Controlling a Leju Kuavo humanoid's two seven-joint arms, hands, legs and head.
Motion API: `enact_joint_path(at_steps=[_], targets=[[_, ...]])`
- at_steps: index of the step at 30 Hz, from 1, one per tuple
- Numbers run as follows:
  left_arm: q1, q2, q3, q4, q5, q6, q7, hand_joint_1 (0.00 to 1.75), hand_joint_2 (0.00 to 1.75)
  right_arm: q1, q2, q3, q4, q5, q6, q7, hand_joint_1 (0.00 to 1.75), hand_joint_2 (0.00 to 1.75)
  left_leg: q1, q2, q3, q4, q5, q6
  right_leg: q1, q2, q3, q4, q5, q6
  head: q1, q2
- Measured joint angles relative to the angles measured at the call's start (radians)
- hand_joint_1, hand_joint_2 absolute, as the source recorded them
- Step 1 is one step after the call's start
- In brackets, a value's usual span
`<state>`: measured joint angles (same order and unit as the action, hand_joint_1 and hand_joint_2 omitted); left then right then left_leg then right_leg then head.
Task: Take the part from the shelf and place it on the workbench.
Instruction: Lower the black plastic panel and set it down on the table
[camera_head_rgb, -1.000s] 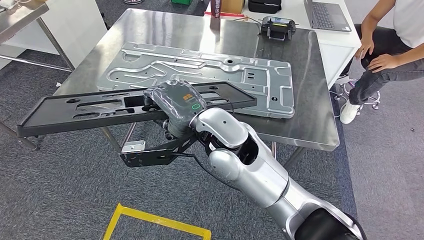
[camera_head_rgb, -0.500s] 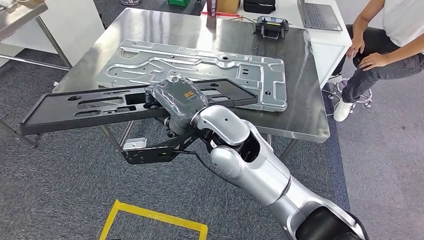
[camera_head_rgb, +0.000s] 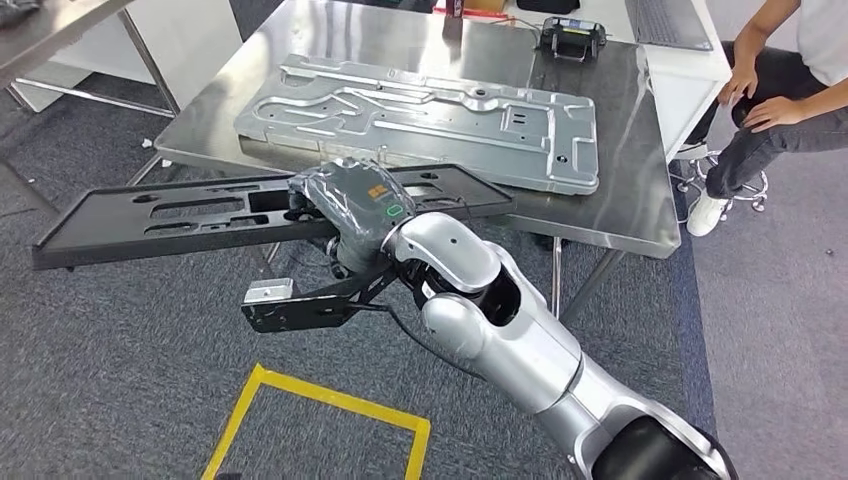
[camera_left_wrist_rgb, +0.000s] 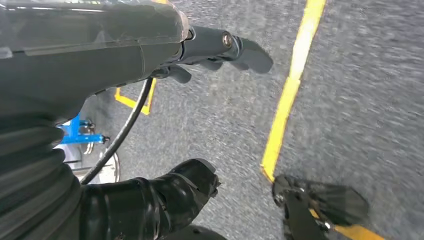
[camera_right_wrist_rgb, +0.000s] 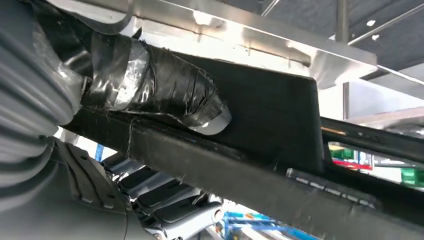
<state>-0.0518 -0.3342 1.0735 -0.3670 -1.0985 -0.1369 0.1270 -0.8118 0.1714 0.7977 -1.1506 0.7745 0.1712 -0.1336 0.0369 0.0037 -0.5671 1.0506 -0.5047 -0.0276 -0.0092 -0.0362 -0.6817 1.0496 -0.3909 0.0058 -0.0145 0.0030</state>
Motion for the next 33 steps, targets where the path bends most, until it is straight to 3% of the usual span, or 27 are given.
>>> enact_joint_path(at_steps=[2, 3, 5, 6, 7, 8, 9, 11, 13, 15, 17, 19, 21, 22, 23, 25, 27, 29, 33], targets=[[0.000, 0.000, 0.001, 0.000, 0.000, -0.001, -0.006, 0.00, 1.75, 0.000, -0.004, 0.000, 0.000, -0.004, 0.003, -0.001, 1.75, 1.75, -0.001, 0.000, -0.012, -0.005, 0.013, 0.027, -0.006, 0.006, -0.012, 0.016, -0.024, 0.009, 0.000, 0.000], [0.000, -0.001, 0.001, 0.000, 0.001, -0.003, -0.009, 0.00, 1.75, -0.001, -0.006, 0.000, 0.000, -0.006, 0.004, -0.002, 1.75, 1.75, -0.001, 0.000, -0.020, -0.009, 0.022, 0.038, -0.007, 0.012, -0.025, 0.050, -0.061, 0.013, 0.000, 0.000], [0.000, -0.001, 0.002, 0.000, 0.000, -0.006, -0.011, 0.00, 1.75, -0.002, -0.009, 0.000, 0.000, -0.007, 0.005, -0.002, 1.75, 1.75, -0.004, 0.000, -0.035, -0.013, 0.040, 0.048, -0.006, 0.024, -0.061, 0.165, -0.155, 0.016, 0.000, 0.000], [0.000, -0.001, 0.002, 0.000, 0.000, -0.007, -0.011, 0.00, 1.75, -0.003, -0.010, 0.000, 0.000, -0.007, 0.005, -0.002, 1.75, 1.75, -0.006, -0.001, -0.044, -0.013, 0.048, 0.050, -0.005, 0.027, -0.075, 0.223, -0.186, 0.015, 0.000, 0.000], [0.000, -0.001, 0.003, 0.000, 0.000, -0.007, -0.011, 0.00, 1.75, -0.003, -0.012, 0.000, 0.001, -0.008, 0.005, -0.002, 1.75, 1.75, -0.009, -0.002, -0.053, -0.013, 0.055, 0.051, -0.005, 0.028, -0.077, 0.256, -0.195, 0.013, 0.000, 0.000], [0.000, -0.001, 0.004, 0.000, 0.000, -0.006, -0.011, 0.00, 1.75, -0.003, -0.013, 0.000, 0.001, -0.008, 0.005, -0.002, 1.75, 1.75, -0.012, -0.003, -0.060, -0.013, 0.061, 0.051, -0.003, 0.029, -0.061, 0.257, -0.186, 0.008, 0.000, 0.000], [0.000, -0.001, 0.005, 0.000, 0.001, -0.004, -0.011, 0.00, 1.75, -0.003, -0.015, 0.000, 0.001, -0.009, 0.004, -0.002, 1.75, 1.75, -0.015, -0.005, -0.065, -0.013, 0.066, 0.050, 0.000, 0.031, -0.025, 0.218, -0.165, 0.000, 0.000, 0.000], [0.000, -0.002, 0.008, 0.000, 0.002, 0.000, -0.013, 0.00, 1.75, -0.007, -0.016, 0.000, 0.001, -0.010, 0.003, -0.002, 1.75, 1.75, -0.019, -0.008, -0.070, -0.013, 0.074, 0.047, 0.011, 0.036, 0.076, 0.077, -0.129, -0.025, 0.000, 0.000], [0.000, -0.004, 0.009, 0.000, 0.003, 0.002, -0.015, 0.00, 1.75, -0.010, -0.016, 0.000, 0.001, -0.011, 0.003, -0.002, 1.75, 1.75, -0.018, -0.008, -0.070, -0.016, 0.082, 0.038, 0.021, 0.037, 0.134, -0.013, -0.117, -0.040, 0.000, 0.000], [-0.001, -0.004, 0.010, 0.000, 0.003, 0.002, -0.015, 0.00, 1.75, -0.012, -0.016, 0.000, 0.000, -0.011, 0.003, -0.002, 1.75, 1.75, -0.016, -0.009, -0.067, -0.024, 0.092, 0.024, 0.026, 0.034, 0.139, -0.034, -0.109, -0.043, 0.000, 0.000], [-0.001, -0.003, 0.012, 0.000, 0.003, 0.003, -0.016, 0.00, 1.75, -0.015, -0.016, 0.000, 0.000, -0.012, 0.003, -0.002, 1.75, 1.75, -0.015, -0.009, -0.072, -0.018, 0.084, 0.012, 0.020, 0.030, 0.146, -0.060, -0.092, -0.046, -0.001, 0.000], [-0.001, 0.000, 0.014, 0.000, 0.004, 0.003, -0.018, 0.00, 1.75, -0.018, -0.016, 0.000, 0.000, -0.012, 0.003, -0.002, 1.75, 1.75, -0.014, -0.008, -0.106, 0.057, 0.030, 0.005, 0.014, 0.026, 0.148, -0.078, -0.076, -0.050, -0.001, 0.000], [-0.001, 0.000, 0.015, 0.000, 0.005, 0.003, -0.020, 0.00, 1.75, -0.018, -0.016, 0.000, 0.001, -0.012, 0.003, -0.002, 1.75, 1.75, -0.014, -0.008, -0.157, 0.182, -0.032, -0.002, 0.015, 0.024, 0.138, -0.075, -0.072, -0.054, -0.002, 0.000], [-0.001, 0.001, 0.016, 0.000, 0.007, 0.003, -0.020, 0.00, 1.75, -0.017, -0.016, 0.000, 0.002, -0.013, 0.003, -0.002, 1.75, 1.75, -0.014, -0.008, -0.170, 0.221, -0.042, -0.006, 0.015, 0.023, 0.132, -0.069, -0.072, -0.054, -0.002, 0.000], [-0.001, 0.001, 0.016, 0.000, 0.008, 0.003, -0.020, 0.00, 1.75, -0.016, -0.016, 0.000, 0.003, -0.013, 0.003, -0.002, 1.75, 1.75, -0.013, -0.007, -0.166, 0.224, -0.033, -0.008, 0.015, 0.022, 0.127, -0.063, -0.073, -0.053, -0.002, 0.000], [-0.001, 0.001, 0.016, 0.000, 0.009, 0.003, -0.020, 0.00, 1.75, -0.017, -0.016, 0.000, 0.004, -0.014, 0.003, -0.002, 1.75, 1.75, -0.012, -0.005, -0.106, 0.127, 0.018, -0.010, 0.013, 0.022, 0.116, -0.045, -0.078, -0.047, -0.002, 0.000], [-0.002, 0.001, 0.017, 0.000, 0.010, 0.004, -0.021, 0.00, 1.75, -0.019, -0.016, 0.000, 0.004, -0.014, 0.003, -0.002, 1.75, 1.75, -0.016, -0.002, -0.045, 0.025, 0.045, -0.004, 0.015, 0.023, 0.105, -0.028, -0.085, -0.037, -0.002, 0.000], [-0.003, 0.001, 0.017, -0.001, 0.012, 0.004, -0.022, 0.00, 1.75, -0.021, -0.016, 0.000, 0.004, -0.016, 0.003, -0.002, 1.75, 1.75, -0.020, -0.002, -0.031, -0.004, 0.042, 0.010, 0.019, 0.023, 0.097, -0.017, -0.088, -0.029, -0.001, 0.000], [-0.003, -0.001, 0.018, -0.001, 0.012, 0.002, -0.021, 0.00, 1.75, -0.024, -0.016, 0.000, 0.004, -0.020, 0.002, -0.002, 1.75, 1.75, -0.020, -0.004, -0.035, -0.014, 0.047, 0.024, 0.022, 0.023, 0.093, -0.018, -0.082, -0.043, -0.001, 0.000]])
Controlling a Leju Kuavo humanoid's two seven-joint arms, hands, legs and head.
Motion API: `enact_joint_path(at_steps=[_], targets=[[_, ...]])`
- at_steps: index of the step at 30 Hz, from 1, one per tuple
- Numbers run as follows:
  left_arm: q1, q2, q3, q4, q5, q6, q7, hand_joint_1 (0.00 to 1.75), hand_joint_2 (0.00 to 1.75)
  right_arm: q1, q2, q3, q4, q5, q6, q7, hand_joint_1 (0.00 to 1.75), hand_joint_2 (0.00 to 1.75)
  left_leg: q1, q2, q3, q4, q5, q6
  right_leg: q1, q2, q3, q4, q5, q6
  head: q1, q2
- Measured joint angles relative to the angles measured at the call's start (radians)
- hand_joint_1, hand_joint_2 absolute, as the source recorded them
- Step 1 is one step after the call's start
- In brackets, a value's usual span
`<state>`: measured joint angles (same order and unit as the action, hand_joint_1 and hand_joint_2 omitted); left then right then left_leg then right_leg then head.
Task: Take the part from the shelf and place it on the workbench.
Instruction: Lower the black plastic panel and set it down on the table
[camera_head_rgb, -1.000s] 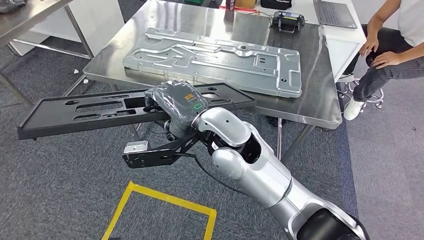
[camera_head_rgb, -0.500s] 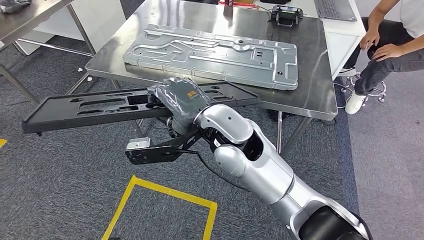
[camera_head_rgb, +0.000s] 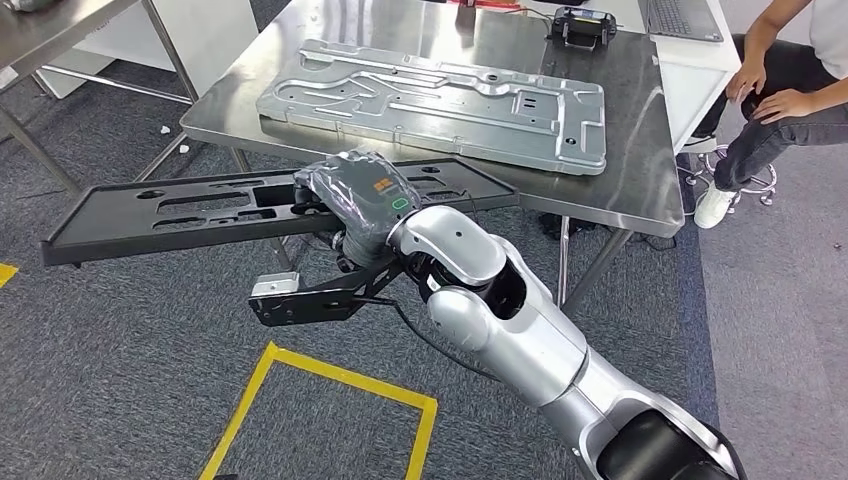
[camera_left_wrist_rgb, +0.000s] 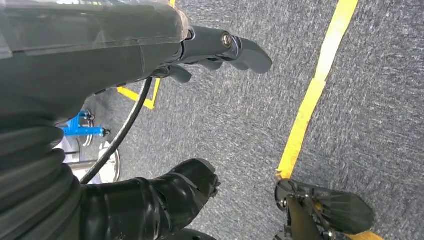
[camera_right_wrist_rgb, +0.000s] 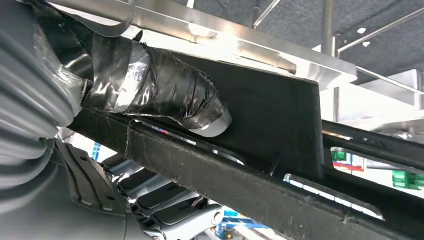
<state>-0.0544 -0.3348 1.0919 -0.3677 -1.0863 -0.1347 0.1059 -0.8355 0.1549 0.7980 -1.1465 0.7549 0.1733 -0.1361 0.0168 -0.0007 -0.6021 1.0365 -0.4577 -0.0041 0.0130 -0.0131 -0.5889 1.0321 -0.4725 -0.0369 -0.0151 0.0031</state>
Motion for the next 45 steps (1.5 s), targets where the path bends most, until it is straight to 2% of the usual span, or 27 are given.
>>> enact_joint_path(at_steps=[3, 8, 16, 21, 26, 27, 29, 30, 32, 33, 34, 35, 37, 38, 39, 41, 43, 45], targets=[[0.000, 0.000, 0.001, 0.000, -0.002, -0.002, 0.001, 0.00, 1.75, -0.001, 0.000, 0.000, 0.000, -0.001, 0.000, 0.000, 1.75, 1.75, -0.001, 0.000, -0.002, 0.000, 0.002, 0.005, 0.000, 0.000, 0.000, -0.005, 0.005, 0.000, 0.000, 0.000], [0.000, 0.000, 0.001, 0.000, -0.005, -0.003, 0.004, 0.00, 1.75, -0.002, 0.000, 0.000, 0.001, -0.002, 0.000, 0.000, 1.75, 1.75, -0.002, 0.000, -0.006, 0.000, 0.006, 0.011, -0.001, -0.001, -0.002, -0.010, 0.012, 0.009, 0.000, 0.000], [0.000, 0.000, 0.002, 0.000, -0.012, -0.003, 0.005, 0.00, 1.75, -0.002, 0.000, 0.000, 0.003, -0.004, 0.000, -0.001, 1.75, 1.75, -0.003, 0.001, -0.010, 0.000, 0.008, 0.015, -0.001, 0.000, -0.007, -0.010, 0.016, 0.021, 0.000, 0.000], [0.000, 0.000, 0.002, 0.000, -0.012, -0.006, 0.007, 0.00, 1.75, -0.004, 0.000, 0.000, 0.005, -0.005, 0.001, -0.002, 1.75, 1.75, -0.004, 0.001, -0.010, 0.001, 0.009, 0.015, -0.002, 0.000, -0.008, -0.010, 0.017, 0.023, 0.000, 0.000], [0.000, 0.001, 0.004, 0.000, -0.013, -0.009, 0.007, 0.00, 1.75, -0.008, 0.000, 0.000, 0.006, -0.008, 0.001, -0.004, 1.75, 1.75, -0.006, 0.001, -0.014, 0.001, 0.010, 0.023, -0.006, -0.001, -0.009, -0.012, 0.019, 0.035, 0.000, 0.000], [0.000, 0.000, 0.004, 0.000, -0.013, -0.009, 0.007, 0.00, 1.75, -0.010, 0.000, 0.000, 0.006, -0.008, 0.001, -0.005, 1.75, 1.75, -0.002, 0.001, -0.011, -0.006, 0.013, 0.026, -0.006, -0.001, -0.009, -0.011, 0.017, 0.038, 0.000, 0.000], [0.000, -0.001, 0.005, 0.000, -0.014, -0.011, 0.006, 0.00, 1.75, -0.016, 0.000, 0.000, 0.006, -0.008, 0.001, -0.006, 1.75, 1.75, 0.005, 0.003, -0.003, -0.023, 0.022, 0.036, -0.007, 0.003, -0.022, 0.019, -0.007, 0.045, 0.000, 0.000], [-0.001, -0.001, 0.005, 0.000, -0.014, -0.012, 0.005, 0.00, 1.75, -0.019, 0.000, 0.000, 0.006, -0.008, 0.001, -0.006, 1.75, 1.75, 0.009, 0.004, 0.000, -0.030, 0.026, 0.039, -0.010, 0.007, -0.041, 0.062, -0.034, 0.049, 0.000, 0.000], [-0.001, -0.001, 0.005, 0.000, -0.014, -0.013, 0.005, 0.00, 1.75, -0.021, -0.001, 0.000, 0.009, -0.008, 0.002, -0.007, 1.75, 1.75, 0.010, 0.004, -0.001, -0.032, 0.027, 0.041, -0.019, 0.010, -0.101, 0.187, -0.096, 0.057, 0.001, 0.000], [-0.001, -0.001, 0.005, 0.000, -0.014, -0.013, 0.005, 0.00, 1.75, -0.021, -0.002, 0.001, 0.011, -0.008, 0.002, -0.007, 1.75, 1.75, 0.011, 0.004, -0.001, -0.032, 0.027, 0.040, -0.024, 0.011, -0.125, 0.236, -0.111, 0.060, 0.001, 0.000], [-0.001, -0.001, 0.006, 0.000, -0.014, -0.013, 0.005, 0.00, 1.75, -0.020, -0.004, 0.001, 0.012, -0.008, 0.003, -0.007, 1.75, 1.75, 0.013, 0.003, -0.001, -0.030, 0.026, 0.038, -0.030, 0.010, -0.134, 0.253, -0.107, 0.064, 0.001, 0.000], [-0.001, -0.001, 0.006, 0.000, -0.014, -0.014, 0.005, 0.00, 1.75, -0.020, -0.005, 0.001, 0.014, -0.008, 0.003, -0.007, 1.75, 1.75, 0.017, 0.001, -0.001, -0.027, 0.023, 0.034, -0.035, 0.010, -0.123, 0.229, -0.084, 0.068, 0.001, 0.000], [-0.001, -0.001, 0.006, 0.000, -0.014, -0.014, 0.005, 0.00, 1.75, -0.021, -0.006, 0.001, 0.014, -0.008, 0.003, -0.007, 1.75, 1.75, 0.024, -0.002, -0.001, -0.019, 0.017, 0.021, -0.043, 0.011, -0.061, 0.102, -0.018, 0.075, 0.001, 0.000], [-0.001, -0.001, 0.006, 0.000, -0.014, -0.014, 0.004, 0.00, 1.75, -0.022, -0.006, 0.001, 0.014, -0.008, 0.003, -0.008, 1.75, 1.75, 0.025, -0.004, -0.003, -0.014, 0.014, 0.012, -0.042, 0.014, -0.034, 0.046, 0.002, 0.075, 0.001, 0.000], [-0.001, -0.001, 0.006, 0.000, -0.014, -0.015, 0.004, 0.00, 1.75, -0.022, -0.006, 0.001, 0.014, -0.008, 0.003, -0.008, 1.75, 1.75, 0.025, -0.005, -0.004, -0.012, 0.012, 0.003, -0.040, 0.016, -0.019, 0.012, 0.011, 0.072, 0.001, 0.000], [-0.002, -0.001, 0.006, 0.000, -0.014, -0.015, 0.004, 0.00, 1.75, -0.022, -0.007, 0.001, 0.014, -0.009, 0.003, -0.009, 1.75, 1.75, 0.025, -0.006, -0.004, -0.016, 0.015, -0.015, -0.031, 0.021, -0.019, 0.001, 0.010, 0.060, 0.000, 0.000], [-0.002, -0.001, 0.006, 0.000, -0.014, -0.015, 0.004, 0.00, 1.75, -0.022, -0.006, 0.001, 0.014, -0.009, 0.003, -0.009, 1.75, 1.75, 0.028, -0.005, -0.005, -0.015, 0.009, -0.026, -0.033, 0.021, -0.017, -0.004, 0.013, 0.042, 0.000, 0.000], [-0.002, 0.000, 0.006, 0.000, -0.014, -0.015, 0.004, 0.00, 1.75, -0.023, -0.006, 0.001, 0.013, -0.009, 0.003, -0.009, 1.75, 1.75, 0.030, -0.003, -0.035, 0.051, -0.031, -0.029, -0.034, 0.019, -0.011, -0.012, 0.016, 0.025, 0.000, 0.000]])
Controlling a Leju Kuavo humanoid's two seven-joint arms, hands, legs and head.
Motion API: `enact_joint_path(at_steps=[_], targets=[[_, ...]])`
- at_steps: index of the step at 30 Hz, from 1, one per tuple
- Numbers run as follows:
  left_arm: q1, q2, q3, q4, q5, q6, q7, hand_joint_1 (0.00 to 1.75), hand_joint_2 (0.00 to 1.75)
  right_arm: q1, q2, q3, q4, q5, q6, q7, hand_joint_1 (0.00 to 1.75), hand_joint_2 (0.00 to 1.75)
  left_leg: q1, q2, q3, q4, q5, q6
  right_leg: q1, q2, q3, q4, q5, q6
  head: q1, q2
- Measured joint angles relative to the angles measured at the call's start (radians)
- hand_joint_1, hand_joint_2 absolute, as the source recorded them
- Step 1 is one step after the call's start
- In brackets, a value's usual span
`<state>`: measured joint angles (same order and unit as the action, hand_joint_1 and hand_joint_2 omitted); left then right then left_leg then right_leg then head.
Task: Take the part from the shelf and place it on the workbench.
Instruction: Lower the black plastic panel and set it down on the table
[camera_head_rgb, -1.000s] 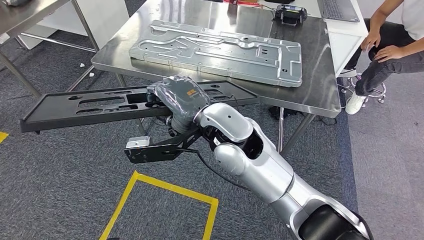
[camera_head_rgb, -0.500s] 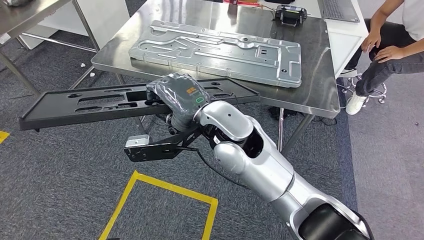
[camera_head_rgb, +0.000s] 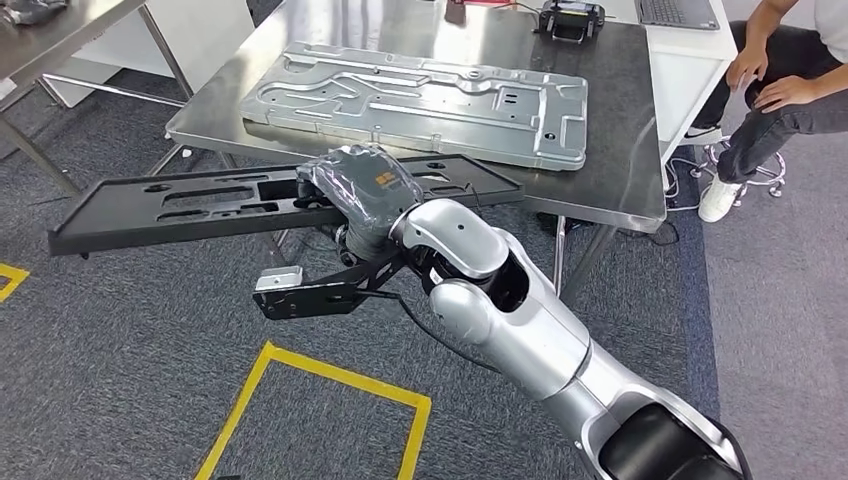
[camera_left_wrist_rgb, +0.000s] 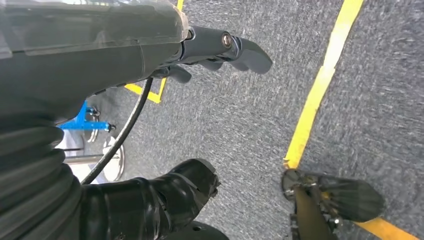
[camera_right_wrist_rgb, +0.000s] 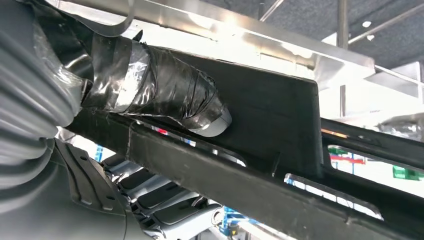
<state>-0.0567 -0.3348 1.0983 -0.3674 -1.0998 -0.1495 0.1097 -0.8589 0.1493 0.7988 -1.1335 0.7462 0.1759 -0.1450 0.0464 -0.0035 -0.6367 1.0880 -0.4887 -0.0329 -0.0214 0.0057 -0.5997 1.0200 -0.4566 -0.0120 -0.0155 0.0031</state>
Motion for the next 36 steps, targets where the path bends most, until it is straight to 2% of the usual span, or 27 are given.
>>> enact_joint_path(at_steps=[2, 3, 4, 5, 7, 8, 9, 11, 13, 14, 15, 17, 18, 19, 20, 21, 22, 24, 25, 26, 29, 30, 31, 33, 34, 35, 36], targets=[[0.000, 0.001, 0.000, 0.000, 0.000, 0.000, -0.001, 0.00, 1.75, 0.000, 0.000, 0.000, 0.001, 0.000, 0.000, 0.000, 1.75, 1.75, -0.003, 0.001, -0.066, 0.136, -0.061, 0.002, 0.007, -0.002, 0.002, 0.001, -0.003, -0.010, 0.000, 0.000], [0.000, 0.001, 0.000, 0.000, 0.000, 0.000, -0.001, 0.00, 1.75, 0.001, 0.000, 0.000, 0.001, 0.000, 0.000, 0.000, 1.75, 1.75, -0.006, 0.001, -0.096, 0.194, -0.078, 0.003, 0.011, -0.003, 0.002, 0.002, -0.005, -0.013, 0.000, 0.000], [0.000, 0.001, 0.000, 0.000, 0.000, 0.000, -0.001, 0.00, 1.75, 0.002, 0.000, 0.000, 0.002, 0.000, 0.001, 0.000, 1.75, 1.75, -0.008, 0.001, -0.113, 0.221, -0.078, 0.006, 0.015, -0.003, 0.003, 0.004, -0.007, -0.016, 0.000, 0.000], [0.000, 0.001, 0.000, 0.000, 0.000, 0.000, -0.001, 0.00, 1.75, 0.002, 0.000, 0.000, 0.003, 0.000, 0.001, 0.000, 1.75, 1.75, -0.010, 0.001, -0.110, 0.208, -0.057, 0.011, 0.018, -0.002, 0.005, 0.006, -0.010, -0.018, 0.000, 0.000], [0.000, 0.001, 0.000, 0.000, 0.000, 0.000, -0.001, 0.00, 1.75, 0.002, 0.000, 0.000, 0.003, -0.001, 0.001, 0.000, 1.75, 1.75, -0.016, 0.001, -0.055, 0.086, 0.014, 0.026, 0.023, 0.000, 0.012, 0.009, -0.017, -0.018, 0.000, 0.000], [0.000, 0.001, 0.000, 0.000, -0.001, 0.000, -0.001, 0.00, 1.75, 0.001, 0.000, 0.000, 0.004, -0.001, 0.000, 0.000, 1.75, 1.75, -0.021, 0.002, -0.024, 0.022, 0.038, 0.033, 0.027, 0.000, 0.014, 0.012, -0.022, -0.015, 0.000, 0.000], [-0.001, 0.001, 0.000, 0.000, -0.001, 0.000, -0.001, 0.00, 1.75, 0.000, 0.000, 0.000, 0.004, -0.002, 0.000, 0.000, 1.75, 1.75, -0.025, 0.003, -0.003, -0.022, 0.049, 0.039, 0.029, 0.000, 0.014, 0.014, -0.024, -0.012, 0.000, 0.000], [-0.001, 0.001, 0.001, 0.000, -0.003, 0.000, -0.002, 0.00, 1.75, -0.001, 0.000, 0.000, 0.005, -0.002, 0.000, 0.000, 1.75, 1.75, -0.031, 0.002, 0.009, -0.046, 0.046, 0.044, 0.031, -0.001, 0.012, 0.014, -0.027, -0.003, 0.000, 0.000], [-0.001, 0.000, 0.003, 0.000, -0.003, 0.000, -0.002, 0.00, 1.75, -0.002, 0.000, 0.000, 0.006, -0.003, -0.001, 0.000, 1.75, 1.75, -0.028, 0.001, 0.013, -0.055, 0.048, 0.050, 0.029, -0.002, 0.011, 0.017, -0.032, 0.007, 0.001, 0.000], [-0.001, -0.001, 0.004, 0.000, -0.003, 0.000, -0.002, 0.00, 1.75, -0.003, 0.000, 0.000, 0.006, -0.004, -0.001, 0.000, 1.75, 1.75, -0.025, 0.001, 0.016, -0.060, 0.049, 0.055, 0.028, -0.003, 0.003, 0.035, -0.045, 0.012, 0.002, 0.000], [-0.001, -0.001, 0.004, 0.000, -0.003, 0.000, -0.003, 0.00, 1.75, -0.004, 0.000, 0.000, 0.006, -0.004, -0.001, 0.000, 1.75, 1.75, -0.022, 0.002, 0.020, -0.065, 0.050, 0.060, 0.027, -0.003, -0.014, 0.072, -0.066, 0.018, 0.003, 0.000], [-0.001, -0.002, 0.005, 0.000, -0.004, 0.000, -0.003, 0.00, 1.75, -0.004, -0.001, 0.000, 0.007, -0.005, -0.001, 0.000, 1.75, 1.75, -0.022, 0.003, 0.024, -0.067, 0.047, 0.066, 0.022, -0.003, -0.078, 0.193, -0.118, 0.026, 0.005, 0.000], [-0.001, -0.002, 0.005, 0.000, -0.004, 0.000, -0.003, 0.00, 1.75, -0.002, -0.002, 0.001, 0.008, -0.006, -0.001, 0.000, 1.75, 1.75, -0.022, 0.002, 0.025, -0.067, 0.045, 0.068, 0.018, -0.003, -0.112, 0.250, -0.134, 0.030, 0.004, 0.000], [-0.001, -0.002, 0.006, 0.000, -0.004, 0.000, -0.003, 0.00, 1.75, 0.001, -0.003, 0.001, 0.009, -0.005, -0.001, 0.000, 1.75, 1.75, -0.022, 0.001, 0.027, -0.066, 0.043, 0.068, 0.015, -0.003, -0.135, 0.280, -0.132, 0.032, 0.005, 0.000], [-0.001, -0.002, 0.006, 0.000, -0.005, 0.000, -0.003, 0.00, 1.75, 0.004, -0.003, 0.001, 0.009, -0.002, -0.001, 0.001, 1.75, 1.75, -0.022, 0.000, 0.030, -0.066, 0.041, 0.067, 0.013, -0.003, -0.139, 0.275, -0.112, 0.033, 0.005, 0.000], [-0.001, -0.002, 0.006, 0.000, -0.005, 0.000, -0.002, 0.00, 1.75, 0.008, -0.003, 0.002, 0.008, 0.002, -0.002, 0.004, 1.75, 1.75, -0.022, -0.002, 0.035, -0.066, 0.038, 0.066, 0.011, -0.004, -0.124, 0.230, -0.076, 0.032, 0.005, 0.000], [-0.001, -0.002, 0.006, 0.000, -0.006, 0.000, -0.001, 0.00, 1.75, 0.011, -0.003, 0.003, 0.006, 0.007, -0.003, 0.008, 1.75, 1.75, -0.022, -0.003, 0.040, -0.066, 0.034, 0.064, 0.011, -0.004, -0.094, 0.159, -0.034, 0.029, 0.005, 0.000], [-0.001, -0.003, 0.007, 0.000, -0.008, 0.000, 0.001, 0.00, 1.75, 0.016, -0.002, 0.007, 0.002, 0.017, -0.006, 0.017, 1.75, 1.75, -0.023, -0.004, 0.048, -0.067, 0.028, 0.056, 0.016, -0.003, -0.038, 0.042, 0.013, 0.018, 0.005, 0.000], [-0.001, -0.003, 0.007, 0.000, -0.009, 0.000, 0.003, 0.00, 1.75, 0.018, -0.001, 0.009, 0.000, 0.020, -0.008, 0.020, 1.75, 1.75, -0.023, -0.004, 0.049, -0.068, 0.027, 0.050, 0.020, -0.003, -0.024, 0.014, 0.017, 0.012, 0.005, 0.000], [-0.001, -0.004, 0.007, 0.000, -0.010, 0.000, 0.004, 0.00, 1.75, 0.020, -0.001, 0.010, -0.001, 0.022, -0.010, 0.023, 1.75, 1.75, -0.023, -0.004, 0.049, -0.071, 0.027, 0.045, 0.024, -0.002, -0.020, 0.008, 0.013, 0.008, 0.005, 0.000], [-0.002, -0.002, 0.007, 0.001, -0.011, 0.001, 0.004, 0.00, 1.75, 0.025, 0.000, 0.012, -0.007, 0.025, -0.012, 0.028, 1.75, 1.75, -0.023, -0.002, 0.050, -0.064, 0.015, 0.029, 0.018, -0.002, -0.004, -0.015, 0.016, -0.005, 0.004, 0.000], [-0.002, -0.002, 0.007, 0.001, -0.011, 0.001, 0.004, 0.00, 1.75, 0.025, 0.000, 0.012, -0.009, 0.026, -0.013, 0.028, 1.75, 1.75, -0.024, -0.001, 0.037, -0.034, -0.002, 0.026, 0.013, -0.003, 0.005, -0.025, 0.017, -0.009, 0.004, 0.000], [-0.002, -0.001, 0.007, 0.001, -0.010, 0.001, 0.004, 0.00, 1.75, 0.026, 0.000, 0.012, -0.011, 0.027, -0.014, 0.028, 1.75, 1.75, -0.022, 0.000, 0.011, 0.017, -0.026, 0.025, 0.011, -0.005, 0.011, -0.029, 0.017, -0.014, 0.004, 0.000], [-0.001, 0.000, 0.007, 0.002, -0.009, 0.001, 0.003, 0.00, 1.75, 0.028, 0.000, 0.012, -0.012, 0.028, -0.015, 0.028, 1.75, 1.75, -0.021, 0.000, -0.059, 0.144, -0.071, 0.020, 0.011, -0.005, 0.018, -0.029, 0.012, -0.019, 0.003, 0.000], [-0.001, 0.000, 0.007, 0.002, -0.009, 0.000, 0.003, 0.00, 1.75, 0.032, 0.000, 0.012, -0.012, 0.029, -0.015, 0.027, 1.75, 1.75, -0.021, 0.000, -0.086, 0.185, -0.074, 0.018, 0.011, -0.005, 0.020, -0.027, 0.007, -0.020, 0.003, 0.000], [-0.001, 0.001, 0.007, 0.002, -0.009, 0.000, 0.003, 0.00, 1.75, 0.035, 0.000, 0.012, -0.012, 0.029, -0.015, 0.027, 1.75, 1.75, -0.019, 0.000, -0.096, 0.190, -0.059, 0.016, 0.011, -0.004, 0.023, -0.024, 0.002, -0.019, 0.003, 0.000], [0.000, 0.001, 0.007, 0.002, -0.009, 0.000, 0.003, 0.00, 1.75, 0.037, 0.000, 0.012, -0.012, 0.029, -0.015, 0.027, 1.75, 1.75, -0.018, 0.001, -0.087, 0.158, -0.027, 0.014, 0.010, -0.003, 0.026, -0.019, -0.004, -0.016, 0.003, 0.000]])
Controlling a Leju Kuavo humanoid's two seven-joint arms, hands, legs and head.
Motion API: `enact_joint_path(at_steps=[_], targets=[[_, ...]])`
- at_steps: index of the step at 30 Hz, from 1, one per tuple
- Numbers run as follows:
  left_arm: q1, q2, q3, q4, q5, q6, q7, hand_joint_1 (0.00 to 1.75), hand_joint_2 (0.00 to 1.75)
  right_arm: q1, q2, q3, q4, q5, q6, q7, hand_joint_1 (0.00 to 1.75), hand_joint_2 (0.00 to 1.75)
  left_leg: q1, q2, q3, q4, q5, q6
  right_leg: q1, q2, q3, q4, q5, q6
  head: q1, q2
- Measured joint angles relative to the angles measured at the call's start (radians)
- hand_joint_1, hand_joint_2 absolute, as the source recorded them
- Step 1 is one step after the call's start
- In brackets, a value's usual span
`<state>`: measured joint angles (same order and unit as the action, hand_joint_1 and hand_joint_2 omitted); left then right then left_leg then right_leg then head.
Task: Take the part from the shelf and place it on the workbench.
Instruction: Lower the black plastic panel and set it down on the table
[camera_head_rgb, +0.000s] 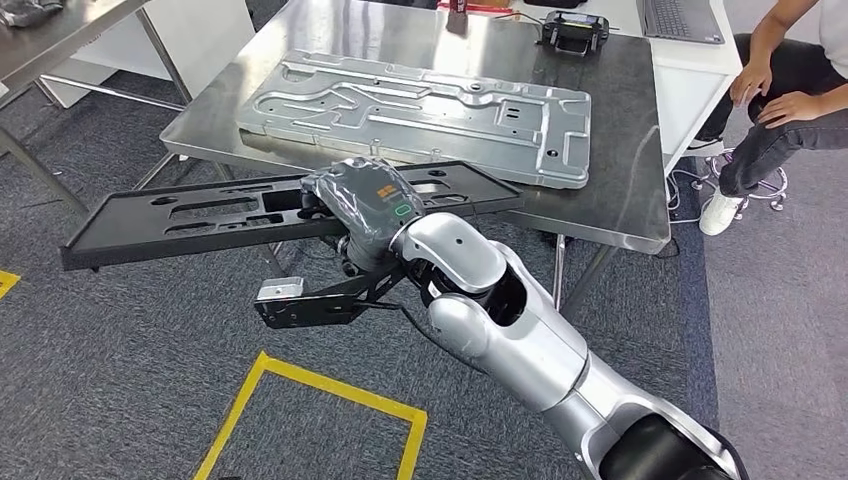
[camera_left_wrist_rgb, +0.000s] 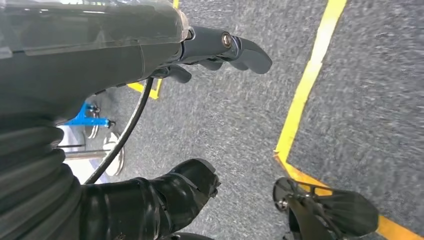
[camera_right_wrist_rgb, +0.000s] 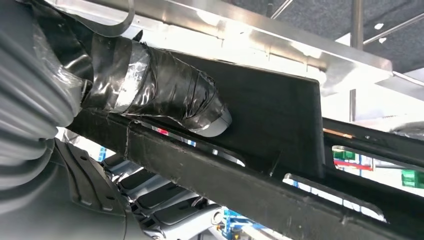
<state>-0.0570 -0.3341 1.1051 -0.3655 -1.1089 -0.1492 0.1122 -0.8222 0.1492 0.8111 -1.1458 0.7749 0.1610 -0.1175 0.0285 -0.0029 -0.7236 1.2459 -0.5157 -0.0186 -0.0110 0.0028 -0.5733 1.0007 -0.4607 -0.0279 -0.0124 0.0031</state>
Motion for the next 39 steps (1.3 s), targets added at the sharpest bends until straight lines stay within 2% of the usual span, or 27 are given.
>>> enact_joint_path(at_steps=[1, 3, 4, 8, 10, 12, 13, 14, 15, 17, 18, 19, 20, 21, 22, 24, 25, 27, 28, 29, 30, 31, 33, 34, 35, 37, 39], targets=[[0.000, 0.000, 0.000, 0.000, 0.000, 0.000, 0.000, 0.00, 1.75, 0.001, 0.000, 0.000, -0.001, 0.000, 0.000, 0.000, 1.75, 1.75, 0.002, 0.001, 0.025, -0.062, 0.041, -0.001, -0.001, 0.001, 0.004, 0.006, -0.008, 0.004, 0.000, 0.000], [0.000, 0.000, 0.000, 0.000, 0.000, 0.000, 0.000, 0.00, 1.75, 0.000, 0.000, 0.000, -0.002, 0.001, 0.000, 0.000, 1.75, 1.75, 0.002, 0.002, 0.073, -0.168, 0.083, 0.000, 0.002, 0.004, 0.004, 0.022, -0.024, 0.017, 0.000, 0.000], [0.000, -0.001, 0.000, 0.000, 0.001, -0.001, 0.000, 0.00, 1.75, 0.000, 0.000, 0.001, -0.002, 0.003, 0.000, 0.000, 1.75, 1.75, 0.000, 0.002, 0.084, -0.193, 0.085, 0.003, 0.004, 0.004, 0.002, 0.028, -0.030, 0.023, 0.000, 0.000], [0.001, -0.002, 0.001, 0.000, 0.004, -0.007, 0.003, 0.00, 1.75, -0.002, 0.006, 0.002, -0.002, 0.020, -0.001, 0.006, 1.75, 1.75, -0.002, -0.001, 0.089, -0.202, 0.074, 0.027, 0.003, 0.002, -0.005, 0.043, -0.045, 0.039, 0.000, 0.000], [0.001, -0.002, 0.002, 0.000, 0.005, -0.010, 0.004, 0.00, 1.75, -0.004, 0.012, 0.003, 0.000, 0.027, -0.002, 0.010, 1.75, 1.75, -0.001, -0.001, 0.098, -0.206, 0.070, 0.039, 0.000, 0.001, -0.041, 0.118, -0.082, 0.047, 0.000, 0.000], [0.001, -0.002, 0.002, 0.000, 0.004, -0.011, 0.006, 0.00, 1.75, -0.005, 0.015, 0.003, 0.006, 0.038, -0.006, 0.013, 1.75, 1.75, -0.004, -0.002, 0.106, -0.207, 0.063, 0.048, -0.001, 0.000, -0.116, 0.251, -0.128, 0.050, 0.000, 0.000], [0.001, -0.002, 0.002, 0.000, 0.004, -0.010, 0.008, 0.00, 1.75, -0.004, 0.016, 0.003, 0.011, 0.044, -0.007, 0.016, 1.75, 1.75, -0.006, -0.003, 0.110, -0.207, 0.059, 0.050, -0.001, 0.000, -0.150, 0.301, -0.135, 0.049, 0.000, 0.000], [0.001, -0.002, 0.003, 0.000, 0.003, -0.010, 0.009, 0.00, 1.75, -0.004, 0.016, 0.003, 0.017, 0.049, -0.008, 0.018, 1.75, 1.75, -0.008, -0.004, 0.115, -0.206, 0.055, 0.052, 0.000, 0.000, -0.170, 0.318, -0.123, 0.046, 0.000, 0.000], [0.001, -0.002, 0.003, 0.000, 0.002, -0.009, 0.010, 0.00, 1.75, -0.004, 0.016, 0.003, 0.022, 0.053, -0.009, 0.020, 1.75, 1.75, -0.011, -0.006, 0.122, -0.207, 0.051, 0.052, 0.002, 0.000, -0.170, 0.293, -0.091, 0.041, 0.000, 0.000], [0.002, -0.004, 0.004, 0.001, 0.001, -0.007, 0.010, 0.00, 1.75, -0.010, 0.015, 0.003, 0.030, 0.060, -0.013, 0.022, 1.75, 1.75, -0.015, -0.008, 0.138, -0.208, 0.040, 0.052, 0.012, 0.000, -0.125, 0.167, -0.004, 0.015, -0.001, 0.000], [0.001, -0.005, 0.004, 0.001, 0.001, -0.007, 0.008, 0.00, 1.75, -0.015, 0.014, 0.003, 0.035, 0.063, -0.016, 0.022, 1.75, 1.75, -0.017, -0.009, 0.144, -0.210, 0.036, 0.050, 0.019, 0.000, -0.101, 0.108, 0.025, 0.000, -0.003, 0.000], [0.001, -0.006, 0.005, 0.002, 0.001, -0.006, 0.006, 0.00, 1.75, -0.023, 0.013, 0.003, 0.039, 0.066, -0.019, 0.021, 1.75, 1.75, -0.016, -0.008, 0.146, -0.212, 0.033, 0.046, 0.026, -0.001, -0.084, 0.067, 0.037, -0.015, -0.005, 0.000], [0.001, -0.007, 0.005, 0.002, 0.002, -0.006, 0.004, 0.00, 1.75, -0.030, 0.010, 0.002, 0.044, 0.068, -0.022, 0.021, 1.75, 1.75, -0.013, -0.007, 0.147, -0.215, 0.031, 0.041, 0.031, -0.002, -0.075, 0.050, 0.033, -0.025, -0.006, 0.000], [0.000, -0.006, 0.005, 0.003, 0.003, -0.007, 0.002, 0.00, 1.75, -0.036, 0.006, 0.000, 0.048, 0.069, -0.023, 0.019, 1.75, 1.75, -0.012, -0.006, 0.149, -0.220, 0.030, 0.036, 0.035, -0.002, -0.069, 0.038, 0.031, -0.030, -0.006, 0.000], [0.000, -0.006, 0.005, 0.003, 0.004, -0.007, 0.001, 0.00, 1.75, -0.039, 0.002, -0.003, 0.051, 0.069, -0.024, 0.018, 1.75, 1.75, -0.012, -0.004, 0.152, -0.224, 0.027, 0.031, 0.031, -0.002, -0.058, 0.022, 0.030, -0.032, -0.005, 0.000], [0.000, -0.004, 0.006, 0.004, 0.007, -0.007, -0.003, 0.00, 1.75, -0.043, -0.006, -0.012, 0.056, 0.069, -0.024, 0.015, 1.75, 1.75, -0.015, 0.000, 0.152, -0.208, 0.017, 0.022, 0.021, -0.004, -0.027, -0.011, 0.033, -0.029, -0.007, 0.000], [0.000, -0.003, 0.006, 0.004, 0.008, -0.006, -0.005, 0.00, 1.75, -0.047, -0.008, -0.015, 0.058, 0.069, -0.023, 0.014, 1.75, 1.75, -0.014, 0.002, 0.134, -0.171, 0.002, 0.018, 0.015, -0.005, -0.011, -0.025, 0.033, -0.026, -0.007, 0.000], [0.001, -0.002, 0.007, 0.003, 0.009, -0.006, -0.007, 0.00, 1.75, -0.054, -0.013, -0.019, 0.062, 0.069, -0.022, 0.012, 1.75, 1.75, -0.008, 0.002, 0.065, -0.057, -0.031, 0.008, 0.013, -0.006, 0.007, -0.030, 0.023, -0.023, -0.008, 0.000], [0.002, -0.001, 0.008, 0.003, 0.010, -0.006, -0.007, 0.00, 1.75, -0.056, -0.015, -0.020, 0.065, 0.070, -0.021, 0.011, 1.75, 1.75, -0.004, 0.003, 0.028, -0.008, -0.036, 0.003, 0.011, -0.005, 0.014, -0.028, 0.015, -0.020, -0.008, 0.000], [0.003, -0.001, 0.008, 0.003, 0.010, -0.006, -0.007, 0.00, 1.75, -0.055, -0.019, -0.020, 0.068, 0.070, -0.020, 0.011, 1.75, 1.75, -0.002, 0.003, 0.004, 0.013, -0.025, -0.001, 0.009, -0.004, 0.021, -0.025, 0.005, -0.015, -0.008, 0.000], [0.004, 0.000, 0.009, 0.003, 0.011, -0.006, -0.008, 0.00, 1.75, -0.055, -0.022, -0.020, 0.070, 0.072, -0.018, 0.010, 1.75, 1.75, 0.001, 0.003, -0.002, -0.003, 0.004, -0.004, 0.006, -0.002, 0.029, -0.020, -0.006, -0.009, -0.008, 0.000], [0.005, 0.000, 0.009, 0.003, 0.012, -0.006, -0.008, 0.00, 1.75, -0.055, -0.025, -0.021, 0.071, 0.073, -0.017, 0.010, 1.75, 1.75, 0.003, 0.004, 0.008, -0.049, 0.046, -0.008, 0.002, -0.001, 0.037, -0.012, -0.019, -0.003, -0.008, 0.000], [0.005, 0.000, 0.010, 0.003, 0.013, -0.006, -0.008, 0.00, 1.75, -0.060, -0.030, -0.022, 0.071, 0.076, -0.015, 0.009, 1.75, 1.75, 0.004, 0.005, 0.045, -0.152, 0.101, -0.011, -0.001, 0.001, 0.046, 0.007, -0.047, 0.014, -0.010, 0.000], [0.005, -0.001, 0.010, 0.002, 0.013, -0.006, -0.008, 0.00, 1.75, -0.064, -0.033, -0.023, 0.072, 0.077, -0.014, 0.008, 1.75, 1.75, 0.003, 0.005, 0.058, -0.180, 0.107, -0.008, 0.001, 0.001, 0.046, 0.014, -0.057, 0.022, -0.010, 0.000], [0.005, -0.001, 0.010, 0.002, 0.014, -0.006, -0.008, 0.00, 1.75, -0.067, -0.036, -0.024, 0.072, 0.078, -0.012, 0.007, 1.75, 1.75, 0.001, 0.004, 0.063, -0.189, 0.099, -0.001, 0.003, 0.002, 0.046, 0.020, -0.064, 0.028, -0.011, 0.000], [0.006, -0.002, 0.010, 0.002, 0.014, -0.006, -0.008, 0.00, 1.75, -0.070, -0.042, -0.027, 0.071, 0.078, -0.009, 0.005, 1.75, 1.75, 0.000, 0.001, 0.067, -0.190, 0.089, 0.016, 0.005, 0.002, 0.047, 0.024, -0.068, 0.034, -0.010, 0.000], [0.007, -0.002, 0.011, 0.002, 0.014, -0.006, -0.008, 0.00, 1.75, -0.074, -0.046, -0.032, 0.071, 0.078, -0.008, 0.003, 1.75, 1.75, 0.001, -0.001, 0.077, -0.194, 0.081, 0.029, 0.002, 0.001, 0.031, 0.062, -0.071, 0.040, -0.009, 0.000]])
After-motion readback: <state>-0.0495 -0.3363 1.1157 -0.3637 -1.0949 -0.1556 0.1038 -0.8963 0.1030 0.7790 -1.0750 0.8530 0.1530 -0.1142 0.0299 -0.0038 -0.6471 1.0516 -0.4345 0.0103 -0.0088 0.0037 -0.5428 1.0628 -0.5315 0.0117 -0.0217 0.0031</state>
